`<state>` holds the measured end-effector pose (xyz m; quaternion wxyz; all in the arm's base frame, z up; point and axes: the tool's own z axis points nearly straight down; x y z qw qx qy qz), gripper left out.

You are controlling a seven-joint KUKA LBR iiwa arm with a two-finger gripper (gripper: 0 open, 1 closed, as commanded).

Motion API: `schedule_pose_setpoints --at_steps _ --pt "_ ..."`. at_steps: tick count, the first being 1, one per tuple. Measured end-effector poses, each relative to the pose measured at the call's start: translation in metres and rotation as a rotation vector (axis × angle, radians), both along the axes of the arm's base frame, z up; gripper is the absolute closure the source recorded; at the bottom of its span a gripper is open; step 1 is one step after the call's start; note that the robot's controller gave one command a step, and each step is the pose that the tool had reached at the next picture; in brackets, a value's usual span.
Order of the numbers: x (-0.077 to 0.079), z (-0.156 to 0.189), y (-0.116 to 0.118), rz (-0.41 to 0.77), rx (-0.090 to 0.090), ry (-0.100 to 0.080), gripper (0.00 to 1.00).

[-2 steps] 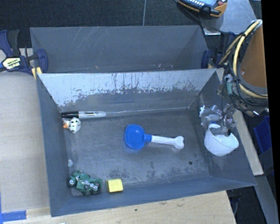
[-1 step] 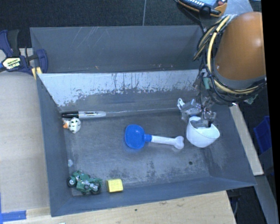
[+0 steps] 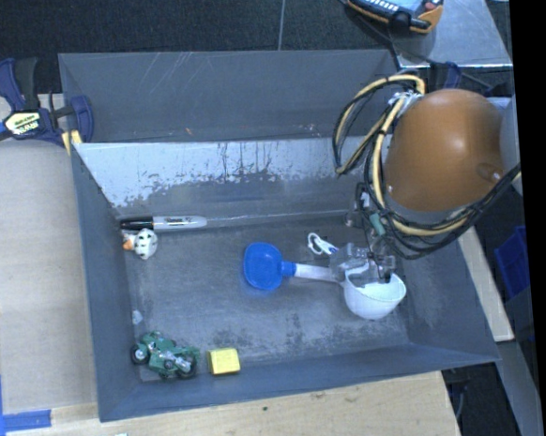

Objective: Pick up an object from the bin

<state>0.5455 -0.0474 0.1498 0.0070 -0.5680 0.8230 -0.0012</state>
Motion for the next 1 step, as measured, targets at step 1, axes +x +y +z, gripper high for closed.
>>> schedule_pose_setpoints --at_steps 1 --pt "0.0439 0.0505 0.0102 0.031 0.001 -0.01 1.0"
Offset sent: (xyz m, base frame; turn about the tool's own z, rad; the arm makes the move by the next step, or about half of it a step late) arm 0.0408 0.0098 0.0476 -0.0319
